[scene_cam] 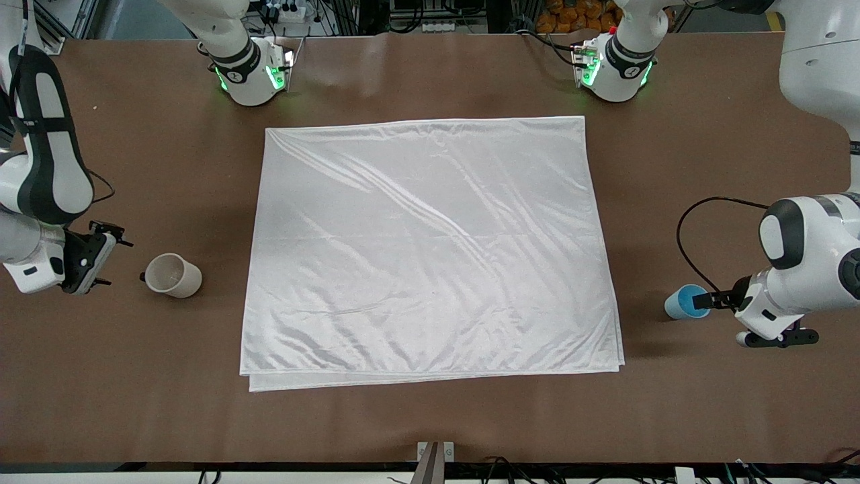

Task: Place blue cup into white mug on cloth

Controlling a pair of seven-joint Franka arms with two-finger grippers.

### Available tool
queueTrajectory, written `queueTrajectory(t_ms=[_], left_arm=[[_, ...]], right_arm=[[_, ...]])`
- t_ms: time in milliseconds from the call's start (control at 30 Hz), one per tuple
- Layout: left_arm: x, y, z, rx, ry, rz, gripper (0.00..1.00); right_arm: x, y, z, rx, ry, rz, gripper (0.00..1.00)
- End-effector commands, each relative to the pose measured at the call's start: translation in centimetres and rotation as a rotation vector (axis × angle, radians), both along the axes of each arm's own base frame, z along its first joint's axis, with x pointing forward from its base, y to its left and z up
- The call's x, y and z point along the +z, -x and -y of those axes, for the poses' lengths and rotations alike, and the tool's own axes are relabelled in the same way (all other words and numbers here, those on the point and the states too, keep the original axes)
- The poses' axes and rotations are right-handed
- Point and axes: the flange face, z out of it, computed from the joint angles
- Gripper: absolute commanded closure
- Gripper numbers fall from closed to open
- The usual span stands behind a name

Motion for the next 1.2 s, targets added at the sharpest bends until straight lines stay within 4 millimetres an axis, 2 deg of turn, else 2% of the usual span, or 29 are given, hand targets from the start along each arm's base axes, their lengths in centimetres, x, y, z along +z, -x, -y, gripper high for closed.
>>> queueTrajectory(t_ms=[0,367,900,1033,1167], left_arm=[[-0.9,-0.7,-0.1,-0.019,-0.017,0.006,0.00],[-3.4,-0.4,-0.5,-0.052,-0.061,-0.034,0.00],[-4.4,-0.3,-1.2,-0.051,-0.067,-0.045,0.00],[-4.4,-0.2,-2.0,-0.035,-0.062,-0.043,0.30],[-4.3,-0.2,-2.3,-0.009,-0.057,-0.040,0.69]], right_arm=[[-1.1,-0.9,0.9,0.086,0.006,0.025,0.00],[-3.3,-1.2,1.0,0.174,-0.001,0.036,0.00],[-5.7,-1.6,0.4,0.282,-0.007,0.055,0.00],[-6.0,-1.7,0.0,0.290,-0.004,0.059,0.00],[-6.6,-1.6,0.1,0.303,-0.004,0.062,0.00]])
